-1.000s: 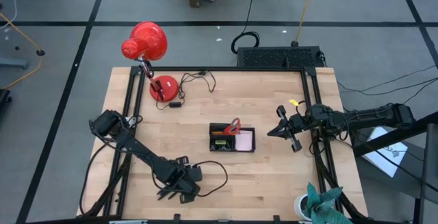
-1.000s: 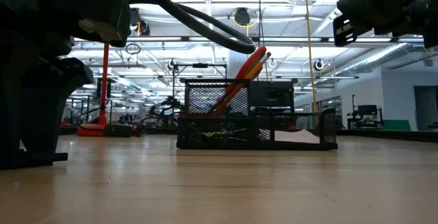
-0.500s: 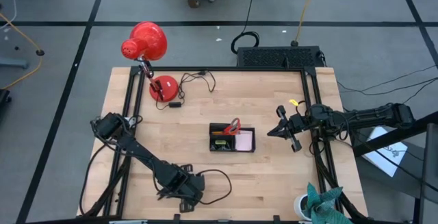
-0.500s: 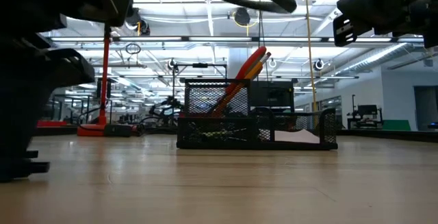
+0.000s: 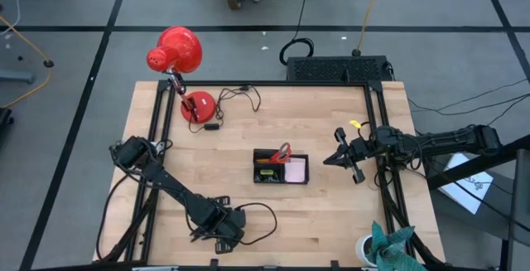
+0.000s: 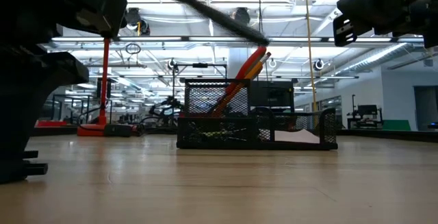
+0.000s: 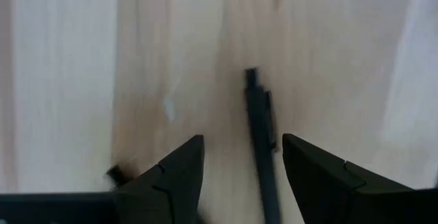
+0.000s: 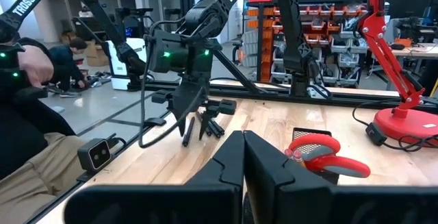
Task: Pick and place office supplies into organizer
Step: Put the black pen into the black desk organizer
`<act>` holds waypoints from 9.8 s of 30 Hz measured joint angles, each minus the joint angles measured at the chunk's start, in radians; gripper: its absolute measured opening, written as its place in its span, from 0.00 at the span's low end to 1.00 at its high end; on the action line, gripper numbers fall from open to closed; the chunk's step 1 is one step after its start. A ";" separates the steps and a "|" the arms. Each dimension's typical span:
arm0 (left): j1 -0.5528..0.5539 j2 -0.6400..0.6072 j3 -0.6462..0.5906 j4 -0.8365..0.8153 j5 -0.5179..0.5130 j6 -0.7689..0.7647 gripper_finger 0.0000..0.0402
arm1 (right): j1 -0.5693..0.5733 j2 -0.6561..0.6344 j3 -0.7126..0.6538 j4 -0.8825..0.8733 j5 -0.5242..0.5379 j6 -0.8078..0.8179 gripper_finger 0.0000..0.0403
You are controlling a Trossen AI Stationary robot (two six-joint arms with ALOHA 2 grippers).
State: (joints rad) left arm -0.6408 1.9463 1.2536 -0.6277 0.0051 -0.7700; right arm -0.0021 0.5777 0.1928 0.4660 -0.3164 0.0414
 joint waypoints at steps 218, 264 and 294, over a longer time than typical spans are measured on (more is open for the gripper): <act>-0.107 -0.188 -0.365 -0.060 -0.287 -0.459 0.19 | 0.000 0.033 0.000 -0.006 0.005 0.026 0.00; 0.544 -0.370 -0.369 1.072 -0.094 0.947 0.10 | 0.000 0.034 0.000 0.001 0.004 0.018 0.00; 0.654 -0.134 -0.371 1.232 0.171 0.925 0.10 | 0.000 0.038 0.001 0.008 0.005 -0.008 0.00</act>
State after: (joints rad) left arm 0.0128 1.8121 0.8822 0.6047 0.1758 0.1547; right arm -0.0025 0.6159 0.1936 0.4740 -0.3119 0.0330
